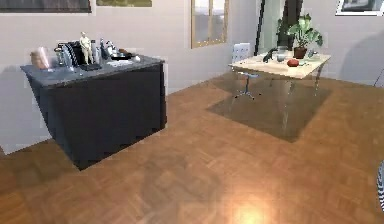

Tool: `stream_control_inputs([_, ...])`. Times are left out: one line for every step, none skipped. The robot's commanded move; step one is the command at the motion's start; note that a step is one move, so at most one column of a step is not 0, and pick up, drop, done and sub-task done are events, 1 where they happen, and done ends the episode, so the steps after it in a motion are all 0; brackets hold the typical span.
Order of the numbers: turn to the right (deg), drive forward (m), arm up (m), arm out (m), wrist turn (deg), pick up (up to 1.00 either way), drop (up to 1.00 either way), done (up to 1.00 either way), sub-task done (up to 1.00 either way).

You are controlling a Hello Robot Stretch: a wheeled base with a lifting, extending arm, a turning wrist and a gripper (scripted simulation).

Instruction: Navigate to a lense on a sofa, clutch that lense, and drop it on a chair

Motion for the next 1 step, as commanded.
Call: stream_control_inputs([0.0,1.0,0.0,0.0,0.0,0.0,0.0,0.0,0.0])
